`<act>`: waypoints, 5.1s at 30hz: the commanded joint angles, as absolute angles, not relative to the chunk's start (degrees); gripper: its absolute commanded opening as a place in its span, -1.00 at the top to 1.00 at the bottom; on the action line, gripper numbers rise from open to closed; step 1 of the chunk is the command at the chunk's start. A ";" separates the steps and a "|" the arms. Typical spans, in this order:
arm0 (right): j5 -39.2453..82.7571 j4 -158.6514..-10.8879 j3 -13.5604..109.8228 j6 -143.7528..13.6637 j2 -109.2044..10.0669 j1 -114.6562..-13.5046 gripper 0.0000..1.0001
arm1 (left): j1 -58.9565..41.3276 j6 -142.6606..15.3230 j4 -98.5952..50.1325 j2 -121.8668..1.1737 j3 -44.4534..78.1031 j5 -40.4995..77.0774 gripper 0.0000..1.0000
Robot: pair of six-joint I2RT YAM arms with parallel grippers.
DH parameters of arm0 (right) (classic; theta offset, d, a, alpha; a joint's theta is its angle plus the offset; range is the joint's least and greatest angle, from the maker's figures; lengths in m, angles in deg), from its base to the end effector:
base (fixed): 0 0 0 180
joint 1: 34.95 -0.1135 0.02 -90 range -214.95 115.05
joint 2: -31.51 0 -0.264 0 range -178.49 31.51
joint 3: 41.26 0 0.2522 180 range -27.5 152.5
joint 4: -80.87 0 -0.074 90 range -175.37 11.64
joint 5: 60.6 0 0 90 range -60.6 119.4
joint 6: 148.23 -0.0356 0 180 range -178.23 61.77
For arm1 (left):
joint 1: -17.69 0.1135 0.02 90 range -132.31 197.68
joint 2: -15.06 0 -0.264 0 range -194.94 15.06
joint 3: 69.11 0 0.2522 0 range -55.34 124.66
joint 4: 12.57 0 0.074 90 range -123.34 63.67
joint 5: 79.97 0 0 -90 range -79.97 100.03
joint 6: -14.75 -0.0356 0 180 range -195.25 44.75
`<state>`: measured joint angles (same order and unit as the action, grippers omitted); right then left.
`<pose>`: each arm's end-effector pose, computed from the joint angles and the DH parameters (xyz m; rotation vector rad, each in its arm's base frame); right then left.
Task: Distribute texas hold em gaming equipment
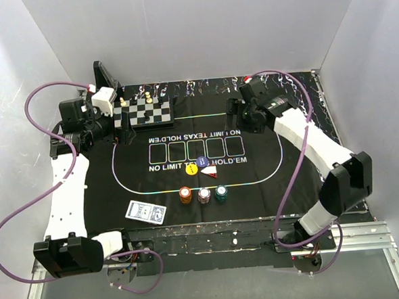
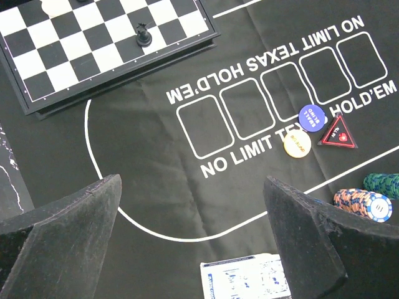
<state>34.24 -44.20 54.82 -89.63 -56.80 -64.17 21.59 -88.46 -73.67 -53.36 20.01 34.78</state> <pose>0.2952 0.1617 0.3312 0.0864 2.4257 0.3920 0.2403 0.0014 0.3792 0.4023 2.1828 -0.3273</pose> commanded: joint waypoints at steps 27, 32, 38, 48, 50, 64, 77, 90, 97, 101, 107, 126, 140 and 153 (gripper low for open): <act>42.32 -42.47 75.07 -91.54 -90.04 -82.85 -0.70 | 22.69 -84.74 -75.11 -59.56 22.35 34.55 -0.96; 42.75 -42.74 74.54 -92.86 -92.23 -83.03 -0.65 | 23.48 -83.95 -75.38 -59.47 22.61 34.55 -0.96; 42.84 -43.70 72.87 -93.21 -93.55 -83.03 -0.48 | 23.75 -83.60 -75.29 -59.65 22.61 34.37 -0.96; 43.02 -41.42 73.48 -93.91 -95.31 -83.12 -0.11 | 24.01 -83.69 -74.85 -59.21 22.09 33.32 -0.96; 43.28 -40.90 73.83 -94.18 -95.58 -83.12 -0.06 | 23.93 -83.42 -74.94 -59.38 22.18 33.32 -0.96; 38.90 -39.93 87.00 -96.90 -102.16 -83.56 0.35 | 24.28 -83.16 -75.47 -58.86 22.44 32.79 -0.96; 21.85 -46.24 96.33 -101.55 -109.81 -85.66 0.43 | 27.61 -85.35 -76.43 -59.30 23.32 31.91 -0.96; 10.49 -52.06 105.57 -100.43 -113.61 -88.74 0.09 | 31.13 -85.62 -76.87 -60.88 24.72 33.76 -0.96; 22.44 -54.96 85.63 -91.65 -96.83 -85.84 -0.59 | 32.27 -85.88 -77.13 -61.49 25.51 34.90 -0.96; 28.86 -50.05 82.28 -88.47 -93.47 -85.84 -0.70 | 32.89 -85.88 -77.49 -61.67 25.78 35.34 -0.99; 35.10 -47.40 75.86 -88.20 -91.45 -86.19 -0.76 | 33.07 -85.71 -77.75 -61.49 25.69 36.31 -0.99; 40.73 -46.61 67.42 -87.15 -92.06 -89.71 -0.67 | 33.07 -85.71 -79.24 -61.40 26.92 38.15 -0.99; 44.33 -45.29 71.20 -86.09 -96.02 -88.48 0.07 | 33.07 -86.06 -79.86 -62.11 27.80 37.63 -0.99; 43.98 -47.49 78.57 -83.63 -101.89 -77.32 0.10 | 33.15 -87.11 -80.30 -62.81 28.24 37.10 -0.99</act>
<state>41.41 -46.16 74.78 -85.67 -96.19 -80.54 32.89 -85.93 -79.90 -62.54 26.26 37.23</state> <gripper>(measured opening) 0.449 0.995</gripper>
